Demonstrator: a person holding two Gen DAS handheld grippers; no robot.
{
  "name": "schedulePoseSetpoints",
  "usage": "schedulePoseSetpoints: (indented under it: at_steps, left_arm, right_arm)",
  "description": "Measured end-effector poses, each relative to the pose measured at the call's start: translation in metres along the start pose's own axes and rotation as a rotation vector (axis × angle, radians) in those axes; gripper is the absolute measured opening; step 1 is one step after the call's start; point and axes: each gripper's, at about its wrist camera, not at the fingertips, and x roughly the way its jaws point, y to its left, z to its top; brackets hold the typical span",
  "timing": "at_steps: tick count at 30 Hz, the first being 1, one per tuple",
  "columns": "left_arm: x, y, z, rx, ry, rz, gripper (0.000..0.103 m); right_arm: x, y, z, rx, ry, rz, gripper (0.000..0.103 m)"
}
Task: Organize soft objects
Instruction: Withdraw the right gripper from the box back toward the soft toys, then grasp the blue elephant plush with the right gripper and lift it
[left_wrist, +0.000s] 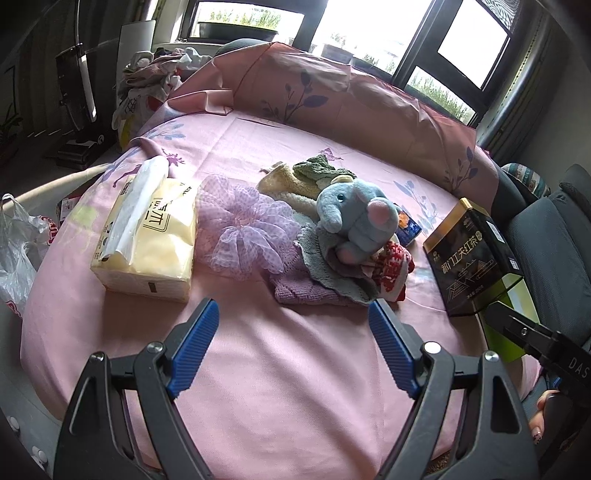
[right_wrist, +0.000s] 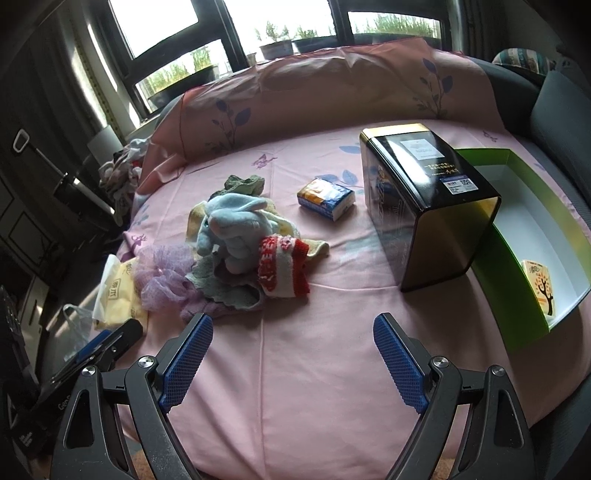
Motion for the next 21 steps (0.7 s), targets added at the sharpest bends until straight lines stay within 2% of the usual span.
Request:
schedulePoseSetpoints:
  at_steps: [4,7,13,16,18,21]
  left_arm:
    - [0.006,0.011,0.001,-0.035,0.019,0.007,0.082]
    - [0.011,0.019,0.001,-0.053,0.039,0.004,0.081]
    - [0.021,0.017,0.007,-0.083,0.045,-0.029,0.076]
    - [0.032,0.006,0.014,-0.095,0.051,-0.08,0.073]
    - [0.043,-0.004,0.02,-0.101,0.065,-0.139,0.071]
    - [0.063,-0.018,0.03,-0.096,0.092,-0.207,0.069]
  right_arm:
    - [0.011,0.009,0.003,0.002,0.03,0.102,0.09]
    - [0.021,0.021,0.009,-0.002,0.041,0.144,0.09]
    - [0.04,0.04,0.043,-0.071,0.029,0.098,0.09]
    - [0.053,0.043,0.066,-0.058,0.038,0.132,0.09]
    - [0.067,0.047,0.079,-0.063,0.076,0.156,0.09]
    - [0.09,0.05,0.095,-0.069,0.119,0.138,0.09]
